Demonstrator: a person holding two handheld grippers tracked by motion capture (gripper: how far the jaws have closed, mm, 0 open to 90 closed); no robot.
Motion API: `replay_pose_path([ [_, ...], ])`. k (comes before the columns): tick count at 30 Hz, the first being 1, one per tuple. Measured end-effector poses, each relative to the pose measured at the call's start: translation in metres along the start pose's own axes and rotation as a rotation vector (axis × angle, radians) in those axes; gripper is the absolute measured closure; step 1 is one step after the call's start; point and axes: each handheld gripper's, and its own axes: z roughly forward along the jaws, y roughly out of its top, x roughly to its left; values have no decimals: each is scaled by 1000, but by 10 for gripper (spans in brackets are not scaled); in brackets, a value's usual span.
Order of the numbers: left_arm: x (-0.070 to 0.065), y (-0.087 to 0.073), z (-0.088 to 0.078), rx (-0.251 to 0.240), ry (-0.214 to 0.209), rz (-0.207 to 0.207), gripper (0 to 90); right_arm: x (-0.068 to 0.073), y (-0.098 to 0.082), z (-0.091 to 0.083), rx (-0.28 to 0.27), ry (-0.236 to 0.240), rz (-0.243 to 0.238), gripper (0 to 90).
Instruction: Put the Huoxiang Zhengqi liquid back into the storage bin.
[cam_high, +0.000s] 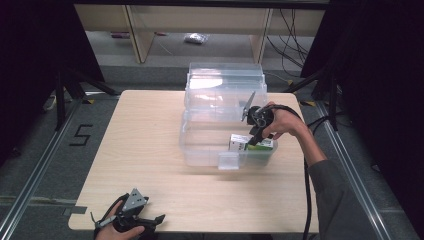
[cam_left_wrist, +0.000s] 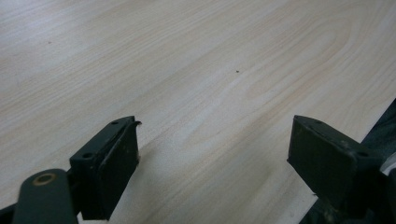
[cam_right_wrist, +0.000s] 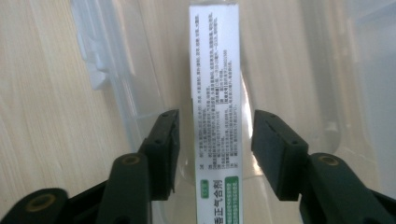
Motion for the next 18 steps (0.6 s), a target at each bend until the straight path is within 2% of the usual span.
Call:
replay_pose_path([
  [2,0,0,-1,-2,-7,2,157,1,-3,-10,-47,-22,13,473],
  [3,0,0,-1,-2,-7,2,157,1,-3,-10,-47,-22,13,473],
  [4,0,0,-1,-1,-4,4,156,4,-6,-16,-81,-19,49,448],
  [5,0,0,-1,-1,-4,4,157,4,-6,-16,-81,-19,49,448],
  [6,1,0,-1,0,-3,4,157,6,-8,-19,-90,-35,82,431],
  [9,0,0,-1,-6,-3,1,156,7,-11,-24,-107,-48,110,421],
  [10,1,0,-1,1,-2,5,157,8,-14,-27,-144,-48,121,420],
  [11,1,0,0,-5,-3,1,157,10,-15,-28,-145,-47,139,411],
  [12,0,0,-1,-1,-1,3,157,10,-16,-28,-163,-64,123,406],
  [17,1,0,-1,-1,-1,3,157,12,-19,-29,-187,-89,169,357],
  [18,1,0,0,-1,3,-1,157,13,-19,-31,-205,-102,176,323],
])
